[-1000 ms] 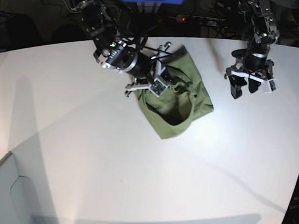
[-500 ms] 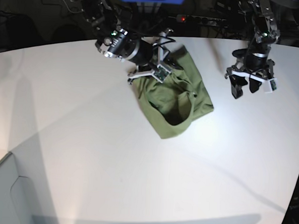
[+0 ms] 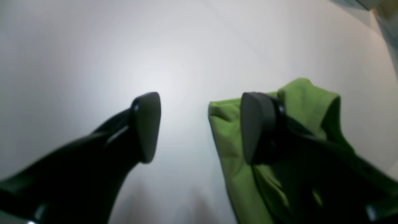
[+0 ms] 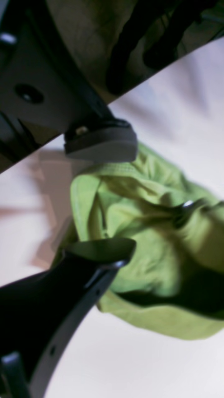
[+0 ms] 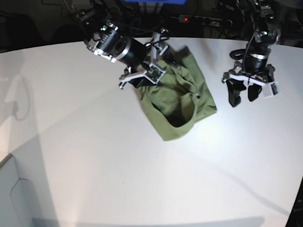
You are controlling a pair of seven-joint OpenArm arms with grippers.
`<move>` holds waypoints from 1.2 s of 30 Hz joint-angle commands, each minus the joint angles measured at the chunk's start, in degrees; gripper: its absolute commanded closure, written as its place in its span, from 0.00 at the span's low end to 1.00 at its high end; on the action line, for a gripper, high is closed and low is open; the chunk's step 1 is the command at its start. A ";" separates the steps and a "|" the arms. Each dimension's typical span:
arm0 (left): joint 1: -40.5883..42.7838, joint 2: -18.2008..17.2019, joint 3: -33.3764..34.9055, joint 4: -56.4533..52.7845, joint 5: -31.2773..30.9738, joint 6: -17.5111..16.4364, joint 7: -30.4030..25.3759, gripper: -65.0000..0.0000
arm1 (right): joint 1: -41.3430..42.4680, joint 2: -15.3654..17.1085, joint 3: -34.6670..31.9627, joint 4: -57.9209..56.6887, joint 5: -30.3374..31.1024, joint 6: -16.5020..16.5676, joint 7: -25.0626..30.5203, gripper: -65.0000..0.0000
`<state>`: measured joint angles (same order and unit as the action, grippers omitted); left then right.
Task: Fold the T-shirt properly
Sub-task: 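Lower the left gripper and grasp the shirt's other corner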
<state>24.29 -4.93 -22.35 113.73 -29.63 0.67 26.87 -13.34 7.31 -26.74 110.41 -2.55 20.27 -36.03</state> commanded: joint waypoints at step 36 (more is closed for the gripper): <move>-3.68 -0.30 17.82 -4.33 11.91 -0.10 -1.77 0.29 | 0.11 1.08 7.80 1.99 1.10 0.08 1.97 0.43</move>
<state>20.99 -4.93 -4.45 108.64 -17.34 0.78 26.72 -13.39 8.54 -19.00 111.22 -2.31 20.27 -35.51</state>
